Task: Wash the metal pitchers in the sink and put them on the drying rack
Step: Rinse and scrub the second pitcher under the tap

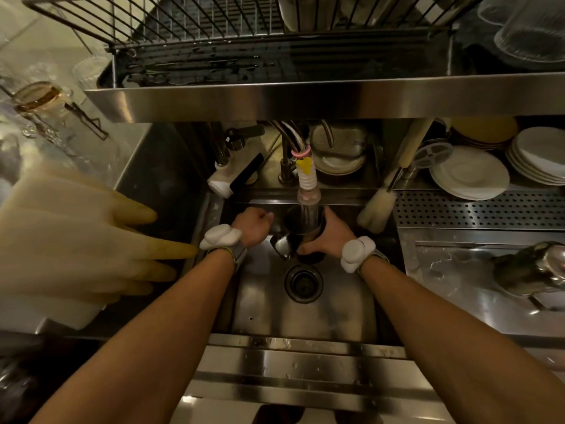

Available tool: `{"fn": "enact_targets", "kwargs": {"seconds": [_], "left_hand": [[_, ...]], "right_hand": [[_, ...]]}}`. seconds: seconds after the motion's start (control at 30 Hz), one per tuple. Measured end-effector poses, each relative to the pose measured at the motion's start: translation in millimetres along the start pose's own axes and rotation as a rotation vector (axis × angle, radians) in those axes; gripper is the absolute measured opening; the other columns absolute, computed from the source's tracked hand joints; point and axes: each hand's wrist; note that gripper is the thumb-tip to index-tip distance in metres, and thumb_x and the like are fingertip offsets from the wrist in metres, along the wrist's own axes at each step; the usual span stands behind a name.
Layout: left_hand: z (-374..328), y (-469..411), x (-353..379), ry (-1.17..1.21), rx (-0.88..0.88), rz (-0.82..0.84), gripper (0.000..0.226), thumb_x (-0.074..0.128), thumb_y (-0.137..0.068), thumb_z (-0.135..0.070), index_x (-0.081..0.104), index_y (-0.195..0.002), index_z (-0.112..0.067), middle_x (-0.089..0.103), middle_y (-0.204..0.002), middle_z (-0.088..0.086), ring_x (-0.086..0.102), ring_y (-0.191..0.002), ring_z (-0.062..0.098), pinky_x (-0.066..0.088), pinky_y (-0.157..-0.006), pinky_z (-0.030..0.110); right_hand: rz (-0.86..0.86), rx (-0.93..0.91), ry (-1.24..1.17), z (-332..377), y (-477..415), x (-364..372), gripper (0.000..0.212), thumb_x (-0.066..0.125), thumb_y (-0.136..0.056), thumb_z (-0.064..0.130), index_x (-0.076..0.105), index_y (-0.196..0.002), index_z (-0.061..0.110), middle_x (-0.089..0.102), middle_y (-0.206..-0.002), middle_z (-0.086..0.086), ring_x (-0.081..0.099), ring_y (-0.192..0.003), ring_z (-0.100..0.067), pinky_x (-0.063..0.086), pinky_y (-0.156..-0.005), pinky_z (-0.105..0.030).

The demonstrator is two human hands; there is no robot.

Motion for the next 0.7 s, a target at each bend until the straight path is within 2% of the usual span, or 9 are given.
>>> {"fn": "enact_targets", "kwargs": {"seconds": [0.07,0.17,0.27,0.4,0.47,0.53,0.6,0.7], "left_hand": [[1.1,0.2,-1.0,0.007,0.006,-0.005,0.034,0.044,-0.096,-0.035,0.067,-0.100,-0.012,0.067,-0.109,0.016,0.060,-0.105,0.034,0.042,-0.085,0.032],[5.1,1.6,1.9,0.019,0.015,0.008,0.034,0.044,-0.096,-0.035,0.068,-0.099,-0.012,0.067,-0.107,0.014,0.060,-0.105,0.032,0.041,-0.083,0.031],[4.4,4.3,3.0,0.055,-0.004,0.053,0.040,0.042,-0.096,-0.041,0.067,-0.098,-0.010,0.065,-0.096,0.011,0.061,-0.101,0.031,0.040,-0.079,0.031],[-10.8,13.8,12.0,0.252,0.003,0.234,0.048,0.042,-0.096,-0.044,0.070,-0.092,-0.004,0.067,-0.091,0.011,0.059,-0.087,0.022,0.044,-0.091,0.033],[-17.3,17.7,16.0,0.323,0.036,0.242,0.043,0.045,-0.097,-0.036,0.067,-0.075,-0.005,0.065,-0.075,0.008,0.059,-0.074,0.014,0.045,-0.081,0.026],[-22.6,19.0,16.0,0.360,0.044,0.220,0.040,0.048,-0.097,-0.027,0.061,-0.065,-0.008,0.061,-0.065,0.004,0.058,-0.055,0.003,0.043,-0.062,0.013],[-27.9,18.8,15.6,0.321,0.039,0.231,0.037,0.050,-0.096,-0.024,0.058,-0.063,-0.011,0.056,-0.061,0.005,0.053,-0.050,0.007,0.041,-0.055,0.016],[-32.8,19.2,16.8,0.130,0.034,0.238,0.033,0.057,-0.090,-0.027,0.061,-0.061,-0.013,0.055,-0.059,0.005,0.049,-0.055,0.014,0.039,-0.059,0.026]], "right_hand": [[0.032,0.013,0.061,-5.3,1.5,-7.8,0.099,0.091,-0.043,0.031,0.040,-0.126,0.019,0.057,-0.121,0.003,0.055,-0.111,-0.019,0.042,-0.084,-0.024],[-0.045,0.033,0.076,-8.1,3.2,-11.4,0.102,0.091,-0.047,0.025,0.036,-0.132,0.012,0.057,-0.126,-0.006,0.055,-0.114,-0.024,0.044,-0.087,-0.027],[-0.045,0.001,-0.029,3.1,3.6,3.0,0.102,0.091,-0.044,0.030,0.039,-0.129,0.015,0.058,-0.124,-0.001,0.055,-0.113,-0.020,0.043,-0.089,-0.026],[-0.092,0.001,-0.125,3.2,7.6,4.7,0.101,0.091,-0.041,0.033,0.038,-0.127,0.019,0.056,-0.121,0.006,0.053,-0.111,-0.013,0.042,-0.090,-0.024],[-0.079,0.016,-0.147,0.1,10.2,3.5,0.105,0.091,-0.039,0.035,0.039,-0.128,0.019,0.056,-0.122,0.008,0.053,-0.113,-0.012,0.043,-0.095,-0.027],[-0.019,0.029,-0.157,-5.1,11.1,-1.2,0.107,0.093,-0.039,0.033,0.041,-0.131,0.016,0.057,-0.127,0.003,0.053,-0.118,-0.016,0.043,-0.102,-0.037],[0.043,0.049,-0.116,-11.6,12.7,-9.2,0.108,0.094,-0.044,0.027,0.039,-0.135,0.014,0.055,-0.131,-0.003,0.051,-0.122,-0.021,0.041,-0.105,-0.042],[0.047,0.122,-0.005,-21.0,15.8,-19.3,0.110,0.092,-0.050,0.024,0.031,-0.141,0.018,0.048,-0.138,-0.007,0.047,-0.126,-0.025,0.042,-0.097,-0.032]]}}
Point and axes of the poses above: each hand's wrist, its own y-axis away from the middle knuckle, its own x-axis out of the palm, z = x × y
